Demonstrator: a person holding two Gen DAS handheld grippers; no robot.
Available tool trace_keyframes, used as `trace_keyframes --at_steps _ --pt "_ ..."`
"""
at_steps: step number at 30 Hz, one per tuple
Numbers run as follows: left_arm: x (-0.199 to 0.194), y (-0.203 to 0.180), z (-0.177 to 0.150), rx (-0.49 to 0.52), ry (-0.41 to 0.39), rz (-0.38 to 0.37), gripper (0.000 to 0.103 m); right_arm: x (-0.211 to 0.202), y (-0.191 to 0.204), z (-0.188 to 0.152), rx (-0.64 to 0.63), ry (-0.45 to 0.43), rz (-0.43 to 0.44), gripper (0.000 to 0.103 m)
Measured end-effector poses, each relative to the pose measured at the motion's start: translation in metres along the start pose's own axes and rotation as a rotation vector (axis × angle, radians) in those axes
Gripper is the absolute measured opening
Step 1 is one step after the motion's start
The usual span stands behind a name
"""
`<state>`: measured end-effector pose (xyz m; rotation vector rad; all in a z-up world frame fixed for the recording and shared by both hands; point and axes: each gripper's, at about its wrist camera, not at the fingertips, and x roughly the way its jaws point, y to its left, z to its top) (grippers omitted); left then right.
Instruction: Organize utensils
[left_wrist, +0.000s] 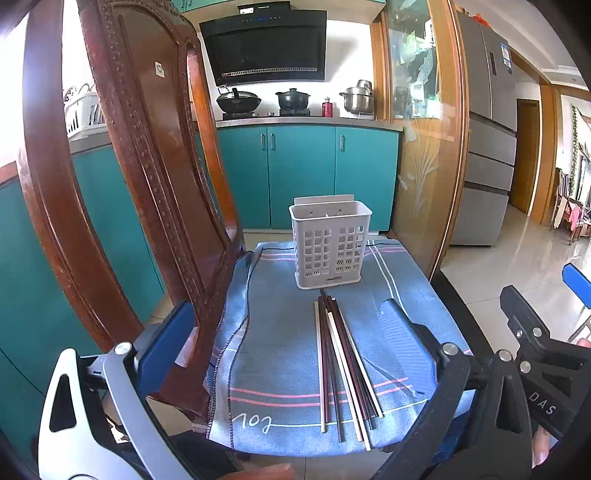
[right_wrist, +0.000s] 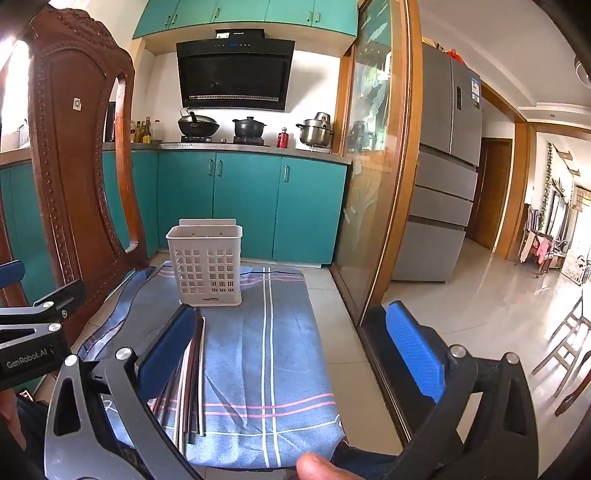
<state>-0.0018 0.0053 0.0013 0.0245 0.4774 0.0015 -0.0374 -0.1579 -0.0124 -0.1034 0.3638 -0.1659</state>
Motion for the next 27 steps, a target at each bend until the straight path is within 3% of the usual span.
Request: trace_keyframes --at_steps 5,6,27 --pt "-0.006 0.001 -0.001 -0.001 -0.02 0.007 0.1 -0.01 0.005 0.011 -0.004 -0.022 0.004 0.101" --pt "-0.006 0.002 -0.001 -0.002 -0.021 0.007 0.1 -0.007 0.001 -0.003 -0.004 -0.03 0.012 0.101" --pt "-0.018 0.009 0.0 0.004 -0.036 0.011 0.1 -0.019 0.002 -0.001 -0.003 -0.06 0.032 0.101"
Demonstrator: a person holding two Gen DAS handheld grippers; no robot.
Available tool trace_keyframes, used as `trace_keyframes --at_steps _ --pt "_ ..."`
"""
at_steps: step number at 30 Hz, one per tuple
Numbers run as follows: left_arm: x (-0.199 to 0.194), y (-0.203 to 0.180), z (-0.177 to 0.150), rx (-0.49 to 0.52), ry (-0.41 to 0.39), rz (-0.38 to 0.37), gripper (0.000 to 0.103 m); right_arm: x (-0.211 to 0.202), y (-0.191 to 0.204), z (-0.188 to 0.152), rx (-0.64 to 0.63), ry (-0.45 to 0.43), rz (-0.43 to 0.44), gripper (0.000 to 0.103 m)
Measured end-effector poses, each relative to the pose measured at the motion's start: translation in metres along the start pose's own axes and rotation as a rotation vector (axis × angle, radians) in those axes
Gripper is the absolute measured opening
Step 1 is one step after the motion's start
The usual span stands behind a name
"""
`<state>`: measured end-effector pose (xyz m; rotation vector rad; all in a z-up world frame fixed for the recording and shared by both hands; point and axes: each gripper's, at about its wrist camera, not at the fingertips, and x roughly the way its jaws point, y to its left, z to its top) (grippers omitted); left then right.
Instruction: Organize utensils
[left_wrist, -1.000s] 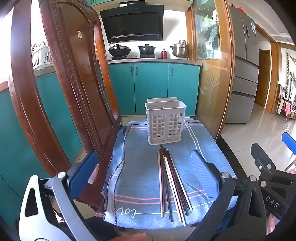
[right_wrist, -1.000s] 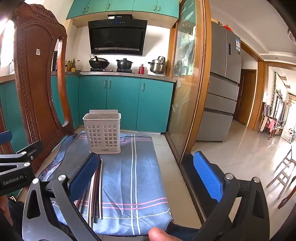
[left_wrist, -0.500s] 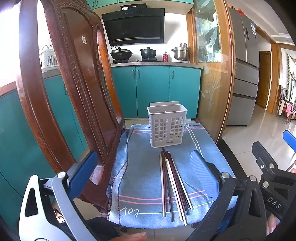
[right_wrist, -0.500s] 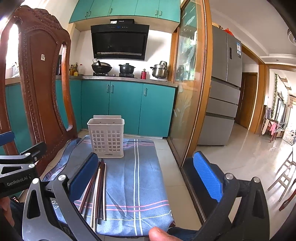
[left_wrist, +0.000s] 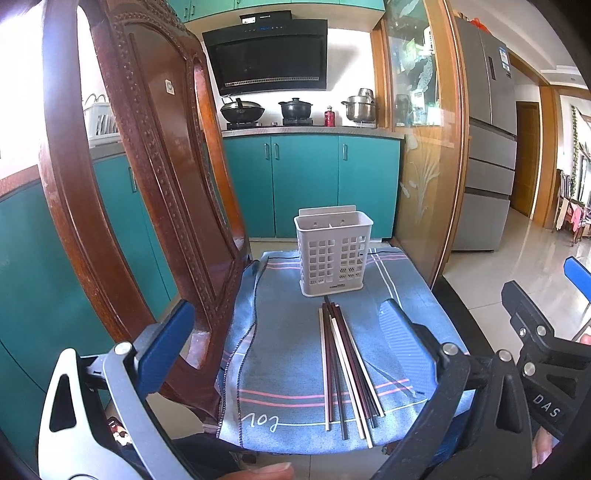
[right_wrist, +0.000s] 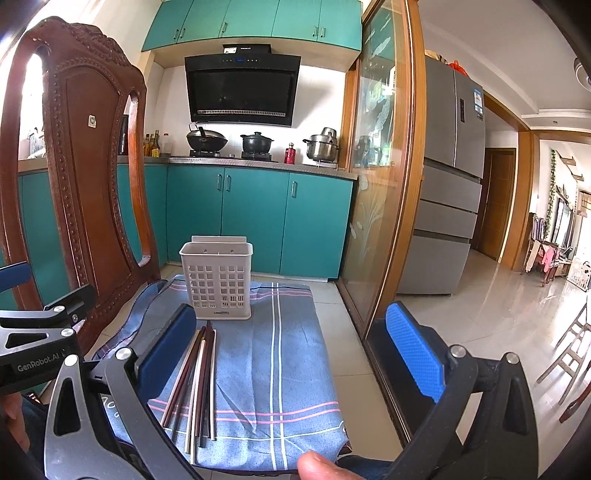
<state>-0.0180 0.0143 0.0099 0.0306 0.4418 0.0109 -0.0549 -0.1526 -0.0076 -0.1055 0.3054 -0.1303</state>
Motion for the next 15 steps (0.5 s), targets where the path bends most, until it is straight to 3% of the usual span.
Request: trace_keyframes --at_steps 15 --pt "-0.0023 -0.0071 0.001 0.005 -0.003 0.004 0.1 -0.001 -0.0021 0.0004 0.004 0.001 -0.001 0.101"
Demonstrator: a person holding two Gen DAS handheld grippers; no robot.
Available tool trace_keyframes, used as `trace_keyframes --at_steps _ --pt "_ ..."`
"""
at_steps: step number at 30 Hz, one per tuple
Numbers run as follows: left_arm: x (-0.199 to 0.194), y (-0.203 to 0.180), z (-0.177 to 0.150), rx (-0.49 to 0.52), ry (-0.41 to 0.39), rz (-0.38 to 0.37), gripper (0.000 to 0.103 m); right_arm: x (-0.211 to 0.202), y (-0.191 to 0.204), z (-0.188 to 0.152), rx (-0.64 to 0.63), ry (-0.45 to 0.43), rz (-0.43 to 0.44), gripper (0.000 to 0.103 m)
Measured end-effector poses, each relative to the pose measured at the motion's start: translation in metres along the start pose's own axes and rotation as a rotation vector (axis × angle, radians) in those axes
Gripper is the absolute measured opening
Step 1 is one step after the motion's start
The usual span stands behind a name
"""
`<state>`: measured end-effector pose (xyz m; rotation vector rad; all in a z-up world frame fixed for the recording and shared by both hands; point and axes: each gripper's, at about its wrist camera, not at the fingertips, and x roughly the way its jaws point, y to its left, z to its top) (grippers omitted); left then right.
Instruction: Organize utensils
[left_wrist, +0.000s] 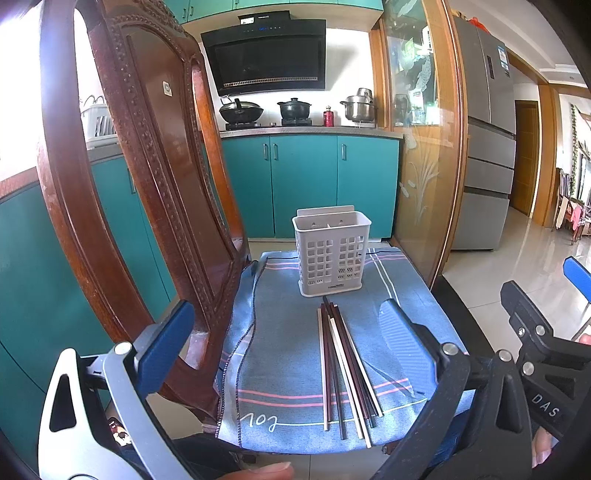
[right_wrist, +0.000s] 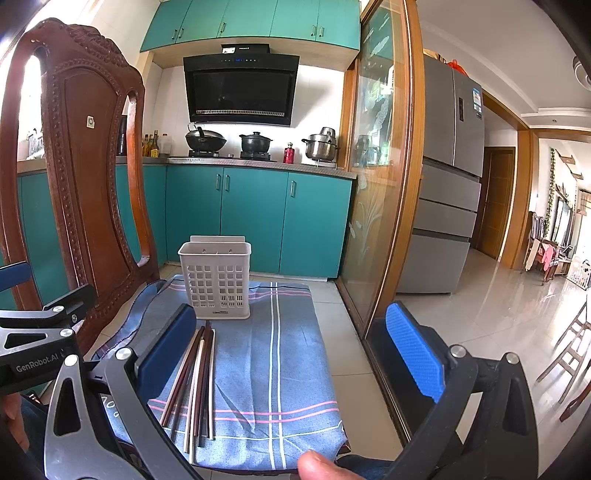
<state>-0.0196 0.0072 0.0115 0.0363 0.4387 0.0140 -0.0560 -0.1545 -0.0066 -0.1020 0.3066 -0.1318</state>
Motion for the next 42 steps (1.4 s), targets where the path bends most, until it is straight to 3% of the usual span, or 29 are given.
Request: trace_keyframes --at_steps 42 --pt "-0.0064 -0.0028 0.0046 0.003 -0.011 0.0 0.1 -0.0048 -0.0001 0.0071 0.004 -0.022 0.0 0.101"
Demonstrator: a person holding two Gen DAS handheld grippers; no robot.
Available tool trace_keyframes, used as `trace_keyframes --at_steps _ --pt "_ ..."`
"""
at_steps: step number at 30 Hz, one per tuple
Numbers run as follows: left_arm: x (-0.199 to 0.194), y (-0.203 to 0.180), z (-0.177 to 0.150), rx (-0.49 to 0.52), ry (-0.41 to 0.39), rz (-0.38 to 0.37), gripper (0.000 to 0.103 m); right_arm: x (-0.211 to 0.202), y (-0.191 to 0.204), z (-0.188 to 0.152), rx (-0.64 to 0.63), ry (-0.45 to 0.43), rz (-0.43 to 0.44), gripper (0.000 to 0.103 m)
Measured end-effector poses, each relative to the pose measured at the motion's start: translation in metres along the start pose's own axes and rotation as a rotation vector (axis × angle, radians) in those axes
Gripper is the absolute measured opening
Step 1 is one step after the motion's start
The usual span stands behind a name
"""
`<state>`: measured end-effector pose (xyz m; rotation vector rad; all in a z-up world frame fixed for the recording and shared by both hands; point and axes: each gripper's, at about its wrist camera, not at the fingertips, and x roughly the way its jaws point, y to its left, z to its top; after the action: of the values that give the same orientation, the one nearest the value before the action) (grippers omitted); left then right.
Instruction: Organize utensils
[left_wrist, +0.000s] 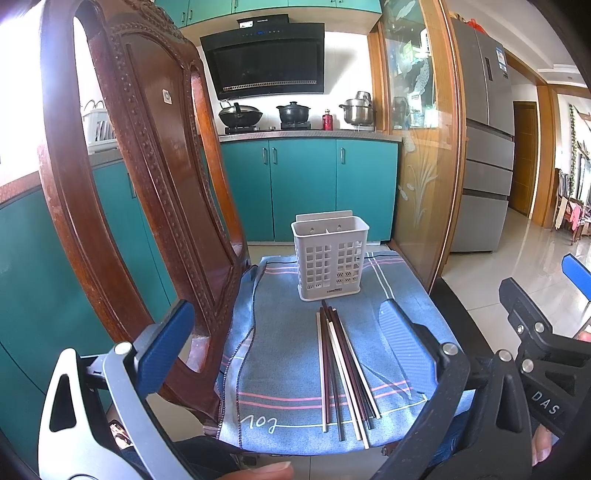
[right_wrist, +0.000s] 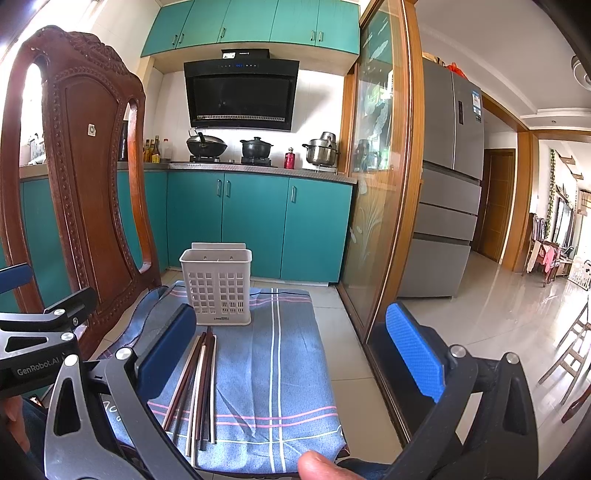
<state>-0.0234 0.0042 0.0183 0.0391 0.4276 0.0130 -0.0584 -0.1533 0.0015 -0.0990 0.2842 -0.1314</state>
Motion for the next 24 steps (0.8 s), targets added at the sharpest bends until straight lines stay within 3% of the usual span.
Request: trace_keyframes --at_steps 16,24 --pt "0.008 -0.001 0.0 0.005 0.015 0.001 0.1 0.008 0.001 -0.004 0.004 0.02 0.004 0.101" --pt "0.032 -0.003 -0.01 0.008 0.077 -0.012 0.1 0.03 -0.004 -0.017 0.015 0.079 -0.006 0.101"
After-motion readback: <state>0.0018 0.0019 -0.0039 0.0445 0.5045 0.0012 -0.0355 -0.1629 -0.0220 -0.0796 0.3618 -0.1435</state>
